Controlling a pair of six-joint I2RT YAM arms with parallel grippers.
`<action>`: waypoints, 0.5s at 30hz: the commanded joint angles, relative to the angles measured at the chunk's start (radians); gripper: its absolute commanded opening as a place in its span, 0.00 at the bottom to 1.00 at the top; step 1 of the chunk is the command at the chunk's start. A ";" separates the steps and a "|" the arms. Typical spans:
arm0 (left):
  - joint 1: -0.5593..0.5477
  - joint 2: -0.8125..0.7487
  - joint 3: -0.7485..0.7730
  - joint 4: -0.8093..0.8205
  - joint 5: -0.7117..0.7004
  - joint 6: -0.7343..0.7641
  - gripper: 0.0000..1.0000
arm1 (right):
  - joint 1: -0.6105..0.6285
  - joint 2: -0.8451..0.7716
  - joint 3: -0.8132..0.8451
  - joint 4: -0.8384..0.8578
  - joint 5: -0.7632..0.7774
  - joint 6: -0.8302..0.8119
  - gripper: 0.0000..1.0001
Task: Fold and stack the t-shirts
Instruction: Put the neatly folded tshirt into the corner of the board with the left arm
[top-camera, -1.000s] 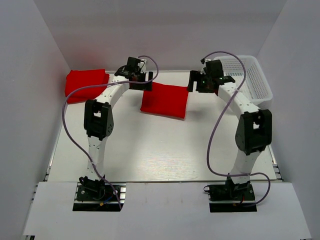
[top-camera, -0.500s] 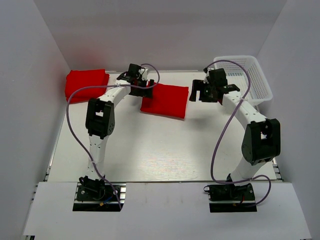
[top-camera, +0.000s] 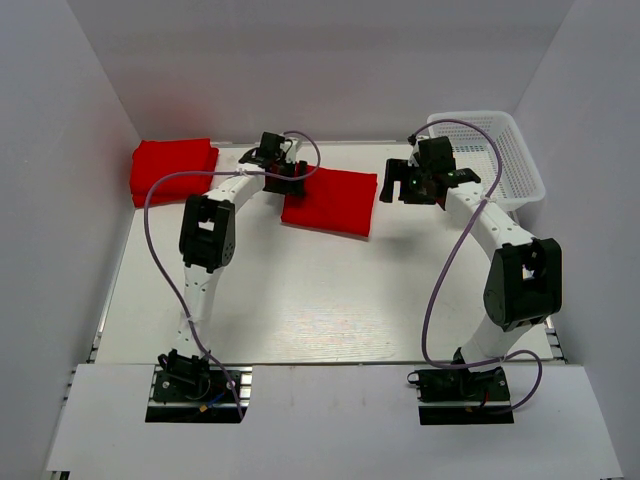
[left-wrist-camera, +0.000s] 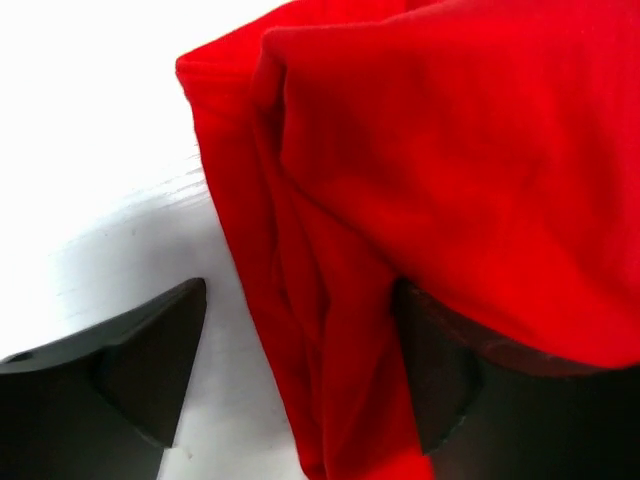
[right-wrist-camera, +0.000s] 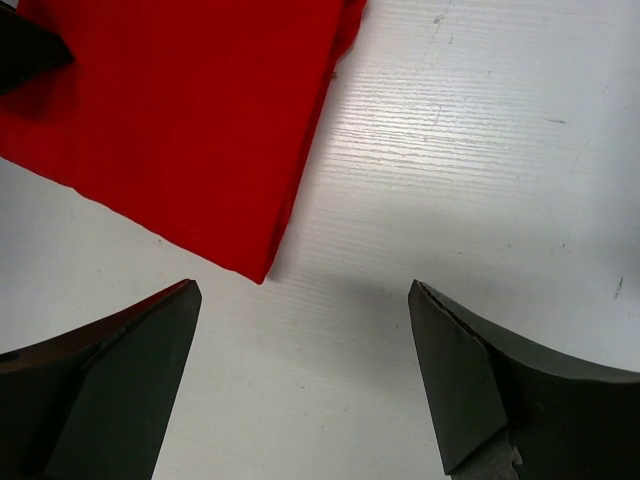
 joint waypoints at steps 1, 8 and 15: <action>-0.008 0.021 0.018 -0.005 0.028 -0.007 0.79 | 0.002 -0.048 -0.003 -0.010 0.021 -0.009 0.90; -0.019 0.031 -0.038 -0.005 0.016 -0.007 0.48 | 0.002 -0.059 -0.021 -0.005 0.053 -0.005 0.90; -0.019 -0.022 -0.069 -0.005 0.027 0.002 0.00 | -0.001 -0.074 -0.038 0.007 0.096 -0.003 0.90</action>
